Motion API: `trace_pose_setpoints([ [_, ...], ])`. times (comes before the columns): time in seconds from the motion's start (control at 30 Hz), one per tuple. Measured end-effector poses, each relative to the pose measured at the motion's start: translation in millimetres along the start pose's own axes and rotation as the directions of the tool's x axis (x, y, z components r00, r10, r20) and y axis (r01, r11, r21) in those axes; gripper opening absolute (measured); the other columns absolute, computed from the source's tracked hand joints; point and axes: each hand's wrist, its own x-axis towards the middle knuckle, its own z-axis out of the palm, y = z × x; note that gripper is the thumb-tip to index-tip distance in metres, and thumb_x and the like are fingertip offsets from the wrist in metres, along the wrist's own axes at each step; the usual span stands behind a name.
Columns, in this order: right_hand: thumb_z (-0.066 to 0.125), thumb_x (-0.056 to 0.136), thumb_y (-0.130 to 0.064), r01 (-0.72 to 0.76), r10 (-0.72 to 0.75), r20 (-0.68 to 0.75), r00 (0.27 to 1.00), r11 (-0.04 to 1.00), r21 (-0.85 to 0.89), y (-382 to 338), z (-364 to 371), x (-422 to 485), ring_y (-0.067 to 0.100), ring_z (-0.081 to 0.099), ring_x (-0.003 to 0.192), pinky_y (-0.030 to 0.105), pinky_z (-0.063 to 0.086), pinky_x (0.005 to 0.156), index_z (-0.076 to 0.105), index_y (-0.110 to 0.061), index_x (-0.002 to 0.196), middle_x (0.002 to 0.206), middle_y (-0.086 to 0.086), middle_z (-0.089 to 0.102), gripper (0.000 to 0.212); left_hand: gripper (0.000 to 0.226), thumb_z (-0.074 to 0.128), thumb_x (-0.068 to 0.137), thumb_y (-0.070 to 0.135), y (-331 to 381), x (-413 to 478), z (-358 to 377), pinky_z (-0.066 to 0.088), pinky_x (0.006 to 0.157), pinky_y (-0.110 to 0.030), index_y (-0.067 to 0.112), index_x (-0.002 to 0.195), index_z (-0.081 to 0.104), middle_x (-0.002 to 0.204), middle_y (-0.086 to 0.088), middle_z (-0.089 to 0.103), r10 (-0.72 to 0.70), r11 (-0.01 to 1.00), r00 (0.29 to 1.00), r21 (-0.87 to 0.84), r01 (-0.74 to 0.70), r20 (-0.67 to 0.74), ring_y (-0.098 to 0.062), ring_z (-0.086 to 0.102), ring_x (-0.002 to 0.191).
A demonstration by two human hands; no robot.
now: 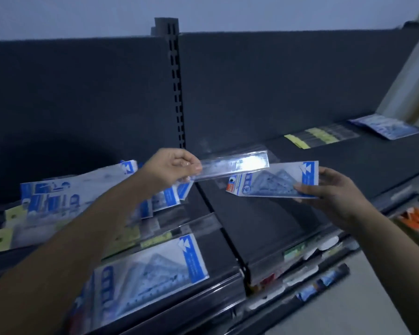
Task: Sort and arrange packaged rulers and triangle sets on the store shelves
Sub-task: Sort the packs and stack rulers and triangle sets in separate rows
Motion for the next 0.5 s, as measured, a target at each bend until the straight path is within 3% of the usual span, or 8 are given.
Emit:
trace_pose_setpoints([
  [0.17, 0.074, 0.059, 0.005, -0.073, 0.104, 0.227, 0.968, 0.987, -0.143, 7, -69, 36, 0.031, 0.071, 0.088, 0.033, 0.058, 0.066, 0.063, 0.0, 0.104, 0.099, 0.016, 0.072, 0.047, 0.008, 0.073, 0.082, 0.021, 5, 45, 56, 0.05, 0.066, -0.025, 0.014, 0.082, 0.07, 0.071, -0.002, 0.069, -0.066, 0.998, 0.993, 0.011, 0.067, -0.094, -0.012, 0.059, 0.065],
  [0.27, 0.073, 0.068, 0.009, -0.013, 0.122, 0.36, 0.925, 0.957, -0.289, 11, -108, 57, 0.032, 0.07, 0.093, 0.038, 0.056, 0.08, 0.065, -0.007, 0.106, 0.101, 0.014, 0.072, 0.042, 0.012, 0.074, 0.082, 0.018, 0, 64, 81, 0.046, 0.057, -0.021, 0.006, 0.082, 0.07, 0.069, -0.007, 0.065, -0.131, 0.987, 0.984, 0.082, 0.141, -0.12, -0.009, 0.055, 0.056],
  [0.33, 0.071, 0.07, 0.011, -0.007, 0.134, 0.421, 0.897, 0.957, -0.291, 10, -125, 72, 0.034, 0.069, 0.095, 0.044, 0.053, 0.088, 0.067, -0.009, 0.106, 0.101, 0.015, 0.072, 0.041, 0.012, 0.073, 0.082, 0.014, -4, 70, 94, 0.045, 0.053, -0.021, 0.003, 0.083, 0.069, 0.067, -0.008, 0.063, -0.194, 0.973, 0.97, 0.095, 0.209, -0.146, -0.01, 0.053, 0.053],
  [0.43, 0.066, 0.071, 0.017, -0.037, 0.149, 0.487, 0.861, 0.972, -0.232, 5, -132, 94, 0.034, 0.068, 0.096, 0.042, 0.054, 0.088, 0.067, -0.006, 0.106, 0.104, 0.018, 0.071, 0.041, 0.016, 0.075, 0.081, 0.022, -7, 72, 107, 0.047, 0.053, -0.023, 0.007, 0.081, 0.069, 0.065, -0.002, 0.066, -0.216, 0.93, 0.953, 0.252, 0.267, -0.214, -0.003, 0.057, 0.05],
  [0.5, 0.066, 0.071, 0.018, 0.02, 0.117, 0.505, 0.855, 0.966, -0.257, 6, -125, 105, 0.031, 0.069, 0.091, 0.036, 0.056, 0.083, 0.068, -0.005, 0.102, 0.1, 0.016, 0.072, 0.039, 0.02, 0.076, 0.079, 0.031, -6, 71, 113, 0.05, 0.06, -0.024, 0.013, 0.082, 0.069, 0.073, -0.001, 0.069, -0.181, 0.87, 0.947, 0.406, 0.28, -0.264, -0.006, 0.062, 0.061],
])
